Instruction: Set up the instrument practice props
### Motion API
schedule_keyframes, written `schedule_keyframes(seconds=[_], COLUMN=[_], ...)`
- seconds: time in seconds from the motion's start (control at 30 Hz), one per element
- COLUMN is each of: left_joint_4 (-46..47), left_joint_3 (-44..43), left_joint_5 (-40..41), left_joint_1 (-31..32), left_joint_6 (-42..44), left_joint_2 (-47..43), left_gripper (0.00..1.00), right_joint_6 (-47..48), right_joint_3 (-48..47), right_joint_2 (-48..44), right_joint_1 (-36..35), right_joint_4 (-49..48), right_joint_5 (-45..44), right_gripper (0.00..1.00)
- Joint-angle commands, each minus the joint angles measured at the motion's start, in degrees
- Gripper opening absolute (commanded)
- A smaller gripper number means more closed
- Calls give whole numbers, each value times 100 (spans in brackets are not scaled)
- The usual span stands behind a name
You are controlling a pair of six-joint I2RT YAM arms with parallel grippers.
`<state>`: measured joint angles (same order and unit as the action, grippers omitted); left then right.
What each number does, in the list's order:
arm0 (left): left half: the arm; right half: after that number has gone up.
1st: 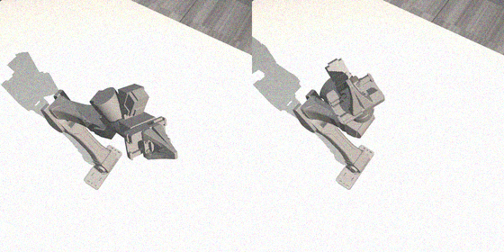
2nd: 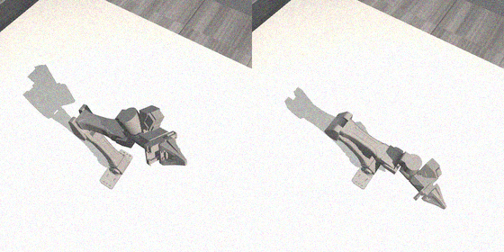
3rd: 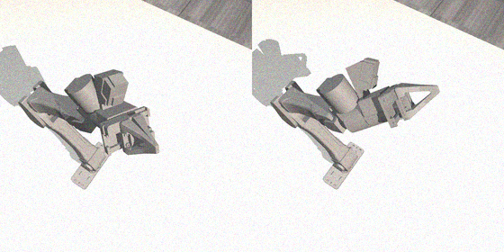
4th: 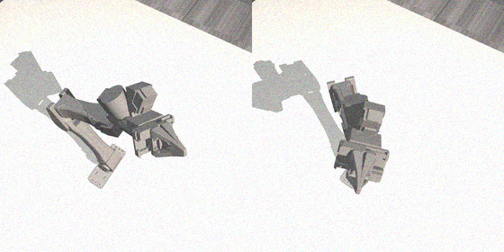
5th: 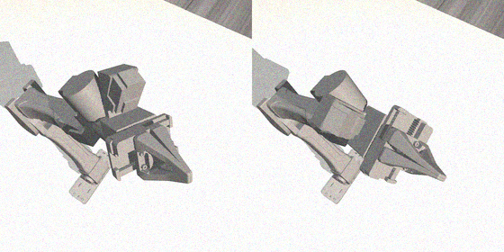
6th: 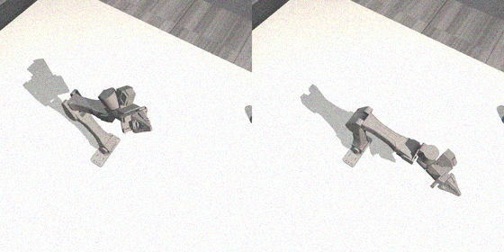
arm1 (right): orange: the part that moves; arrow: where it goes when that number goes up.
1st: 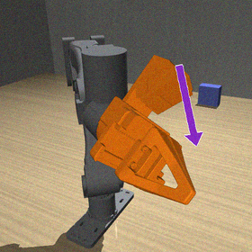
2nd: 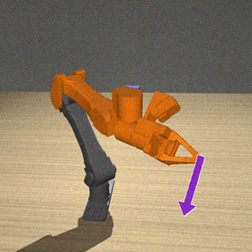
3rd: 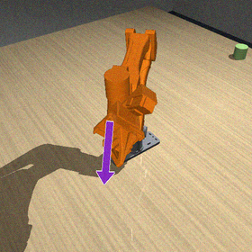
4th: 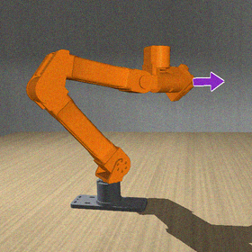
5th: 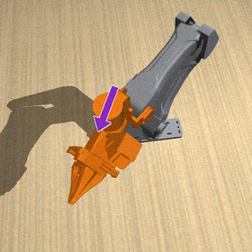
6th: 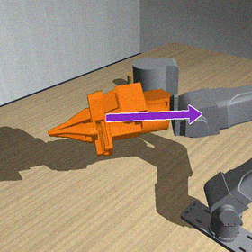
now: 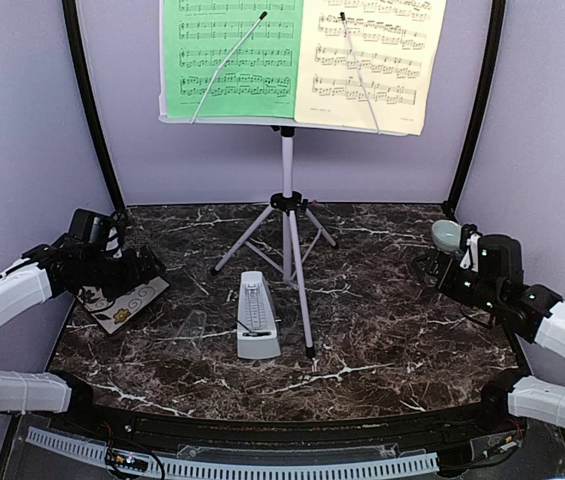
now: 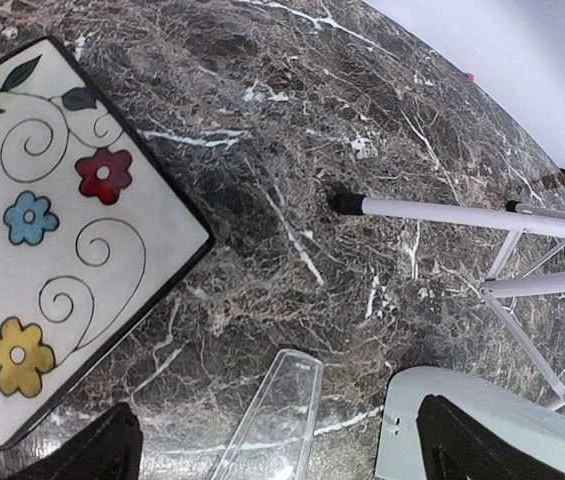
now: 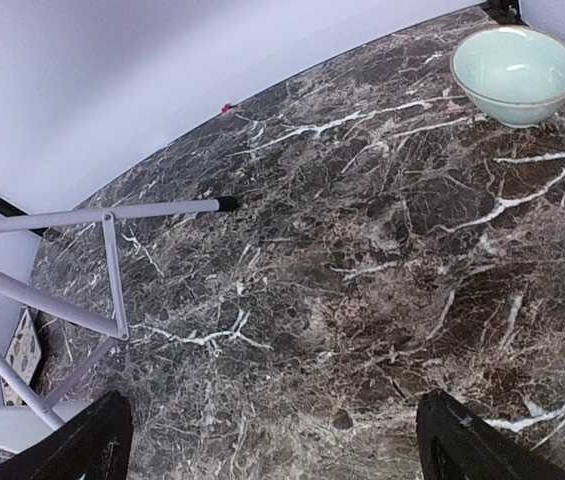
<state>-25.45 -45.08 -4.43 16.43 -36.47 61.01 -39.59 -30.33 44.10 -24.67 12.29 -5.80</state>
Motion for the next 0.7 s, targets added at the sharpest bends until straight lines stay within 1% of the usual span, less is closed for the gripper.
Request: schedule_keyframes(seconds=[0.0, 0.13, 0.27, 0.47, 0.67], left_joint_4=[-78, -180, -324, -296, -335], left_joint_3=[453, 725, 868, 1017, 909], left_joint_5=[122, 287, 483, 594, 795], left_joint_1=[-18, -22, -20, -20, -23], left_joint_6=[-428, -515, -506, -579, -681], left_joint_2=[-542, -891, -1098, -1274, -1168], left_gripper=[99, 99, 99, 99, 99], right_joint_6=[-176, -176, -163, -81, -11], right_joint_3=[327, 567, 743, 789, 748], right_joint_2=[-452, -897, -1141, -1134, -1136], right_joint_1=[46, 41, 41, 41, 41], right_joint_4=[90, 163, 144, 67, -56], right_joint_5=[116, 151, 220, 369, 383], right_gripper=[100, 100, 100, 100, 100])
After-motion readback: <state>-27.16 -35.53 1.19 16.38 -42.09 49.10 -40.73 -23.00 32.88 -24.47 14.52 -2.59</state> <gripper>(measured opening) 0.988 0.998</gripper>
